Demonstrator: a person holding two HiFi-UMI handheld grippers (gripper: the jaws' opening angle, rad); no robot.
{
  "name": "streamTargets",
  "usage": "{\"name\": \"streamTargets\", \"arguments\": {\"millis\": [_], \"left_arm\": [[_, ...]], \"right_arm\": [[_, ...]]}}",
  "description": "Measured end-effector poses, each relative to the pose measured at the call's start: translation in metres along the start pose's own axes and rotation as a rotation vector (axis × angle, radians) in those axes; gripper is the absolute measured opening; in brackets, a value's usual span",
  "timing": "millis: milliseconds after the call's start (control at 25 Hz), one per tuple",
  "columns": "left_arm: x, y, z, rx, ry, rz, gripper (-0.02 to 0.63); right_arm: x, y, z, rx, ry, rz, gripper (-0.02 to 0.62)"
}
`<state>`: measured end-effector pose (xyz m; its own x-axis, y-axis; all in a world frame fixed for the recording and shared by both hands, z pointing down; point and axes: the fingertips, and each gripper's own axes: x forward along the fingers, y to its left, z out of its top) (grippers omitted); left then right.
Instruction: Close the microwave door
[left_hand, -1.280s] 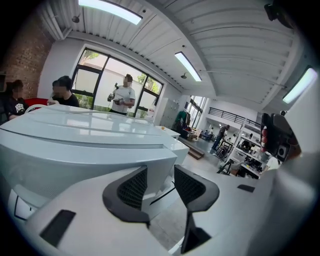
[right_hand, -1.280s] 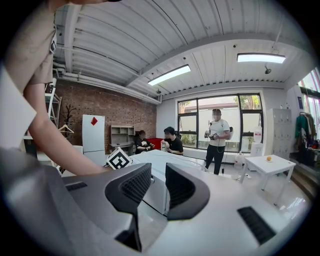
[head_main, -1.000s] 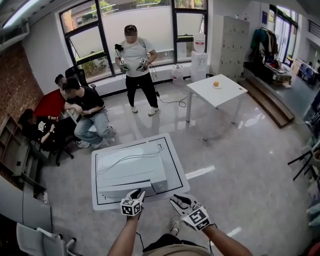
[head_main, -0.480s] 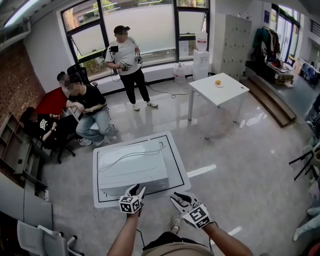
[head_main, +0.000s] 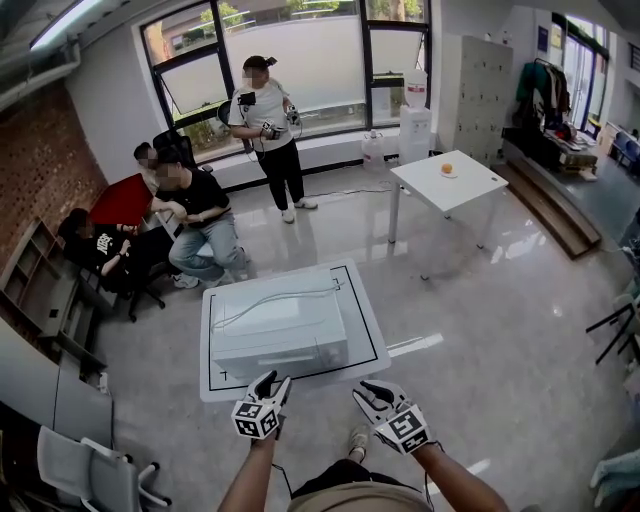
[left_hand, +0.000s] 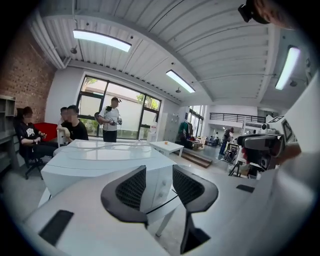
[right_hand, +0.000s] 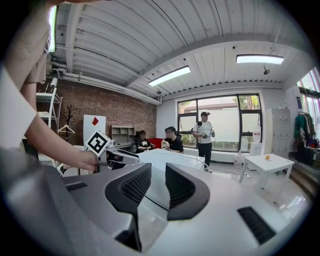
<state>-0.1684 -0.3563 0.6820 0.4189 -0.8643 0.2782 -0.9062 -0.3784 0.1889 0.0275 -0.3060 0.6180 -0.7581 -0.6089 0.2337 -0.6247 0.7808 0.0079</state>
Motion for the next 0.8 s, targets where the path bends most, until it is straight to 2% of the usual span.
{"name": "streamTargets", "arguments": {"millis": [240,600,800], "left_arm": [[-0.050,-0.014,0.009,0.036,-0.030,0.010,0.158],[-0.104,-0.023,0.029,0.065,-0.076,0.052,0.158],[-0.130,-0.019,0.031,0.088,-0.091,0.084,0.158]], "right_arm": [[-0.016,0.019,-0.008,0.012,-0.012,-0.001,0.094],[-0.017,0.022,-0.001,0.039,-0.044,0.000,0.094],[-0.010,0.023,-0.002,-0.002,-0.050,-0.019,0.094]]}}
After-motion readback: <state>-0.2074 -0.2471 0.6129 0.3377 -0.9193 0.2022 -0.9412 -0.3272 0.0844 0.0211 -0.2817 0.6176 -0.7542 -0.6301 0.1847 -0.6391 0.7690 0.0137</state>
